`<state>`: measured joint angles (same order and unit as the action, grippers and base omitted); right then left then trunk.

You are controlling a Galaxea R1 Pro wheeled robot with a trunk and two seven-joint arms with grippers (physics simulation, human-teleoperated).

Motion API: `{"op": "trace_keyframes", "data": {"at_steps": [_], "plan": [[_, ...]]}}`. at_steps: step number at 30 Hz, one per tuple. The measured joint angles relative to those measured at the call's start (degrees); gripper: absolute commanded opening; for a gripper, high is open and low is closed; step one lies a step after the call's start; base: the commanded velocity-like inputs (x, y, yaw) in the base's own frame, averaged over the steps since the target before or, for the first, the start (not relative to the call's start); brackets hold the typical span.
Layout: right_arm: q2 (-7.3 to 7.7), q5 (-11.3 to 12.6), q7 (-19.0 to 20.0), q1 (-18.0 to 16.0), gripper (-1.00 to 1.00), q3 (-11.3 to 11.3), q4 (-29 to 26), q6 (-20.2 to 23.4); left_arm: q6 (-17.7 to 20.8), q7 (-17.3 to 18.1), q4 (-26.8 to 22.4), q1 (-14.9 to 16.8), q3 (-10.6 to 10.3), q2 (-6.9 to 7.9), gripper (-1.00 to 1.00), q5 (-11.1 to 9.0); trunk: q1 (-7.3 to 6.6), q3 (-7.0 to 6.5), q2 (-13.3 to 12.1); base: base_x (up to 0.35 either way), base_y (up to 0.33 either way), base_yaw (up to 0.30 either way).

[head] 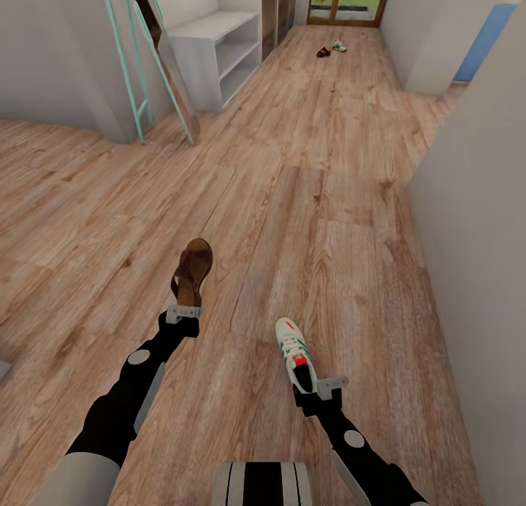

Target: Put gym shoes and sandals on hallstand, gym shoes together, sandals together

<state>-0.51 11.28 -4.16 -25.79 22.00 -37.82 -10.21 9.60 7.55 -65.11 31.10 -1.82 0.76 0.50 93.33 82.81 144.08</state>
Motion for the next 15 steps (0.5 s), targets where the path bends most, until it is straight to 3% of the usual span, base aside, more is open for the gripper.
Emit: {"op": "trace_keyframes", "data": {"at_steps": [9,15], "plan": [[-0.06,-0.09,0.0,0.0,1.0,-0.2,-0.06,0.01,0.0,-0.02,-0.01,0.0,0.01,0.07,-1.0,0.0,0.0,0.03,0.0,0.0,0.0,0.0],[-0.07,-0.08,0.0,0.0,1.0,-0.31,-0.13,0.01,0.0,-0.02,0.0,0.0,0.01,-0.06,-1.0,0.01,0.16,1.44,0.08,0.0,0.0,0.0]]}}
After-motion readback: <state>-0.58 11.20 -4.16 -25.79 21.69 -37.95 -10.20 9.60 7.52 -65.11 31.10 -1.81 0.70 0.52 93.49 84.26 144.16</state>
